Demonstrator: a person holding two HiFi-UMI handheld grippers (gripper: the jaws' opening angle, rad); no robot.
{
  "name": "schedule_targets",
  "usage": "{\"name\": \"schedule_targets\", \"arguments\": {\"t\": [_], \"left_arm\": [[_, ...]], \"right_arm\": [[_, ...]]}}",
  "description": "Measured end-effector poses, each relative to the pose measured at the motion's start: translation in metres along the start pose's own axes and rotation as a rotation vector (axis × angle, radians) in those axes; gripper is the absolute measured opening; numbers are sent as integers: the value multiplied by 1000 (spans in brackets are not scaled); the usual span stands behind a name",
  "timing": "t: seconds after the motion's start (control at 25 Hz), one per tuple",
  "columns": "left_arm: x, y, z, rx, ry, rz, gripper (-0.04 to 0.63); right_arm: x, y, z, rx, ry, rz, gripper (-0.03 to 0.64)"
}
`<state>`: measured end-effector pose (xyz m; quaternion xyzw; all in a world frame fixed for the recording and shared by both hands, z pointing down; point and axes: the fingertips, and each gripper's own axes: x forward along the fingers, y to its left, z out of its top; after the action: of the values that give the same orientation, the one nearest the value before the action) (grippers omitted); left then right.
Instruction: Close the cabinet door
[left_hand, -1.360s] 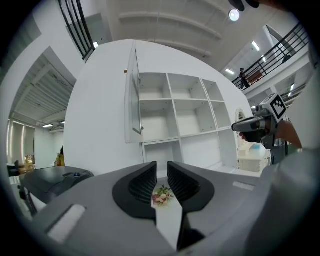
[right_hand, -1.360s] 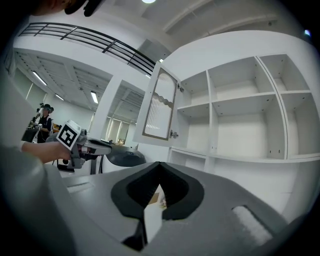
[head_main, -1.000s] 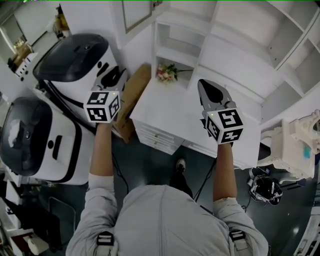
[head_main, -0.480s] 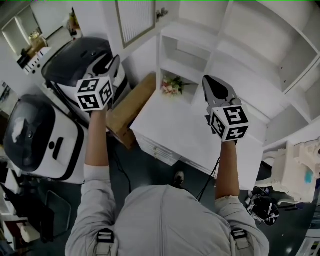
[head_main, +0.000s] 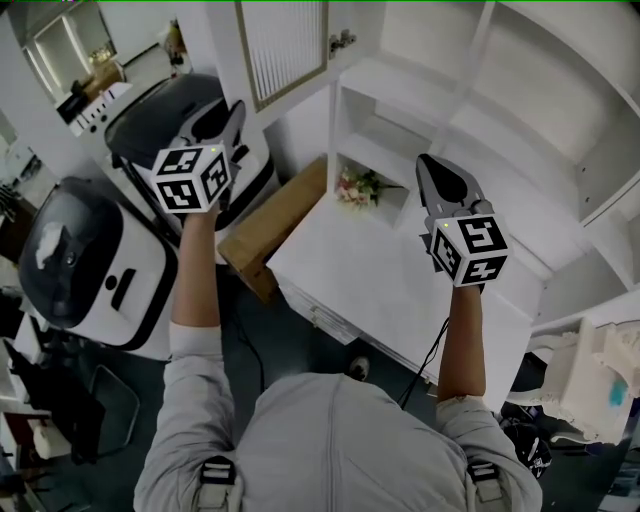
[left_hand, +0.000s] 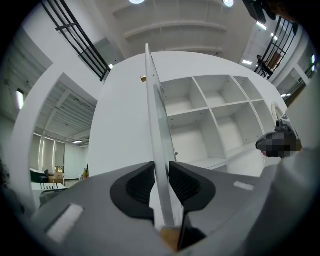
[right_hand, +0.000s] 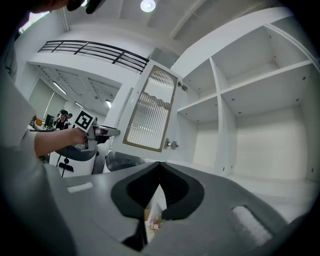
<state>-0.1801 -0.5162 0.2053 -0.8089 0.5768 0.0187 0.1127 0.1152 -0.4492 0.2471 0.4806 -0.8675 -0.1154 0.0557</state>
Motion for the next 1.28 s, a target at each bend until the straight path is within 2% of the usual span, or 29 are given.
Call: {"name": "schedule_targets", "arguments": {"t": [0.28, 0.36, 0.52, 0.68, 0.84, 1.12, 1.28], "left_arm": [[0, -9, 1, 12, 29, 5, 103], [-2, -17, 2, 4, 28, -13, 100], [-7, -36, 7, -72, 0, -76, 91], [-7, -55, 12, -95, -24, -108, 95], [-9, -72, 14, -106, -35, -136, 97], [-1, -109, 20, -97, -31, -231, 120], [3, -124, 21, -107, -42, -238, 128]], "right_arm": [[-5, -14, -5, 5, 2, -3, 2], [-8, -16, -4, 8, 0, -9, 2], [-14, -13, -3, 11, -1, -14, 2], [-21, -12, 3, 10, -8, -24, 2], [-29, -12, 7, 7, -12, -38, 2], [-38, -16, 4, 14, -9, -57, 2], [-44, -20, 1, 17, -3, -70, 2]]}}
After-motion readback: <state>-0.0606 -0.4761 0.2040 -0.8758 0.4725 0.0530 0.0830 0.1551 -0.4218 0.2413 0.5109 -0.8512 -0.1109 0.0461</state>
